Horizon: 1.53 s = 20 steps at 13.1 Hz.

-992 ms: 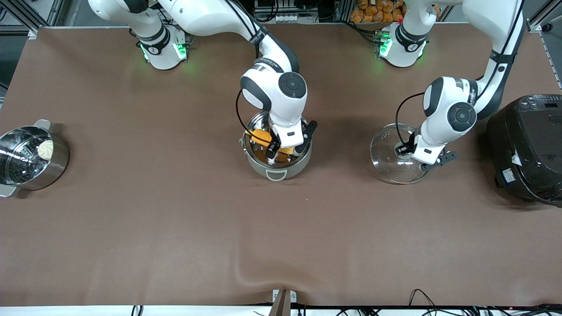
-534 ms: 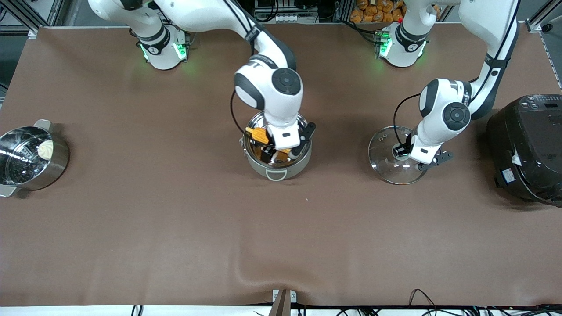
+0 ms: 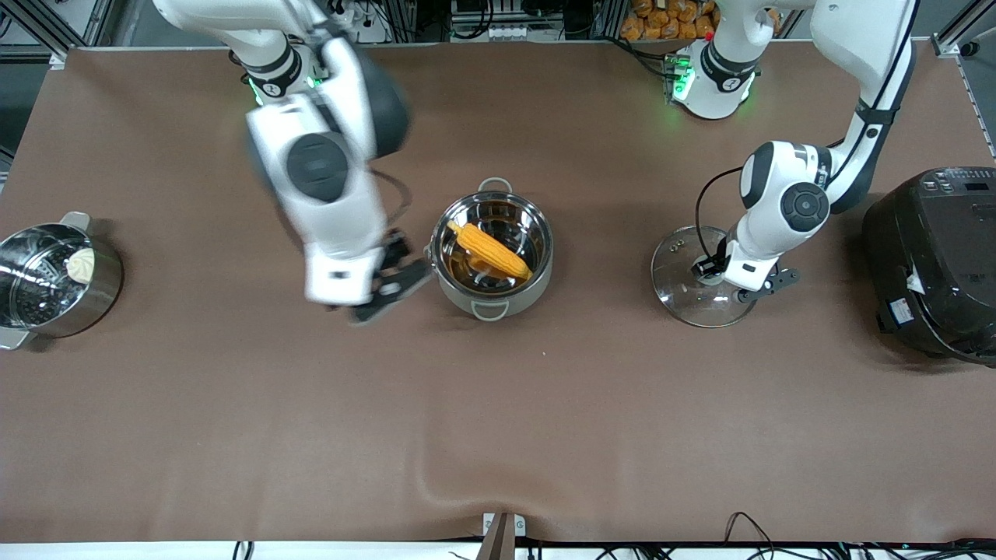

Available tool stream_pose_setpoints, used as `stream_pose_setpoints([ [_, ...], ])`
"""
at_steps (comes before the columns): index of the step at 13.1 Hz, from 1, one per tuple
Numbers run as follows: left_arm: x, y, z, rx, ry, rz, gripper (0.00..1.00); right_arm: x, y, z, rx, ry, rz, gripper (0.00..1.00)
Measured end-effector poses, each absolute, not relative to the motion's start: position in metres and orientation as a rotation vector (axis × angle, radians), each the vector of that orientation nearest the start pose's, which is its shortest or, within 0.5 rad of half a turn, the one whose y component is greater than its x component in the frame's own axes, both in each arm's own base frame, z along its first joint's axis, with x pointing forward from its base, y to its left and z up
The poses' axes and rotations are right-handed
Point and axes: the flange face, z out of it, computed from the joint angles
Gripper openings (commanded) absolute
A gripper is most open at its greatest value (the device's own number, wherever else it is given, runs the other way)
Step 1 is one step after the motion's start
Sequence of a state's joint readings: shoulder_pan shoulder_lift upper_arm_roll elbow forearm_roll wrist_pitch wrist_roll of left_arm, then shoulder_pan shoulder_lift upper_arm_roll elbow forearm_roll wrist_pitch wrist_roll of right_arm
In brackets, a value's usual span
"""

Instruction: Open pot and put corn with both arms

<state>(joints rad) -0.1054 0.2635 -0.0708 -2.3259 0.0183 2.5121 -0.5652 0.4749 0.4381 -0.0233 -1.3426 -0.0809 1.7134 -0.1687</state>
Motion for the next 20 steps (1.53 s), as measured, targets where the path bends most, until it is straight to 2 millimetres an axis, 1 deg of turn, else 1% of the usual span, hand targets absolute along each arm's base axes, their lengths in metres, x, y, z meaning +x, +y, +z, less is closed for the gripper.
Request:
stream_pose_setpoints([
  [1, 0.51, -0.092, 0.226, -3.071, -0.584, 0.092, 1.0, 0.623, 0.26, 0.485, -3.099, -0.934, 0.102, 1.0],
  [2, 0.517, -0.093, 0.236, -3.078, -0.586, 0.061, 1.0, 0.629, 0.227, 0.5, -3.119, -0.855, 0.1, 1.0],
  [3, 0.527, -0.094, 0.255, -3.082, -0.588, 0.038, 1.0, 0.633, 0.193, 0.517, -3.137, -0.774, 0.081, 1.0],
  [4, 0.537, -0.094, 0.28, -3.078, -0.59, 0.041, 1.0, 0.634, 0.162, 0.533, -3.152, -0.701, 0.055, 1.0],
  [6, 0.557, -0.094, 0.348, -3.062, -0.597, 0.068, 1.0, 0.629, 0.107, 0.566, -3.173, -0.567, -0.025, 1.0],
  [7, 0.567, -0.092, 0.386, -3.059, -0.607, 0.06, 1.0, 0.621, 0.084, 0.584, -3.179, -0.508, -0.066, 1.0],
  [9, 0.582, -0.082, 0.455, -3.067, -0.6, 0.024, 1.0, 0.596, 0.049, 0.612, -3.188, -0.421, -0.092, 1.0],
  [10, 0.587, -0.075, 0.484, -3.074, -0.564, 0.012, 1.0, 0.582, 0.035, 0.62, -3.192, -0.383, -0.081, 1.0],
  [11, 0.59, -0.067, 0.507, -3.083, -0.515, 0.002, 1.0, 0.571, 0.022, 0.624, -3.194, -0.348, -0.057, 1.0],
  [13, 0.591, -0.058, 0.541, -3.102, -0.416, -0.028, 1.0, 0.559, 0.0, 0.627, -3.197, -0.285, -0.018, 1.0],
  [14, 0.589, -0.057, 0.554, -3.111, -0.36, -0.053, 1.0, 0.557, -0.007, 0.627, -3.195, -0.264, -0.01, 1.0],
  [16, 0.583, -0.057, 0.572, -3.122, -0.257, -0.092, 1.0, 0.556, -0.016, 0.628, -3.154, -0.207, -0.018, 1.0],
  [18, 0.578, -0.055, 0.587, -3.123, -0.237, -0.114, 1.0, 0.554, -0.024, 0.629, -3.121, -0.165, -0.023, 1.0],
  [20, 0.574, -0.051, 0.607, -3.12, -0.245, -0.109, 1.0, 0.553, -0.026, 0.629, -3.111, -0.099, -0.014, 1.0],
])
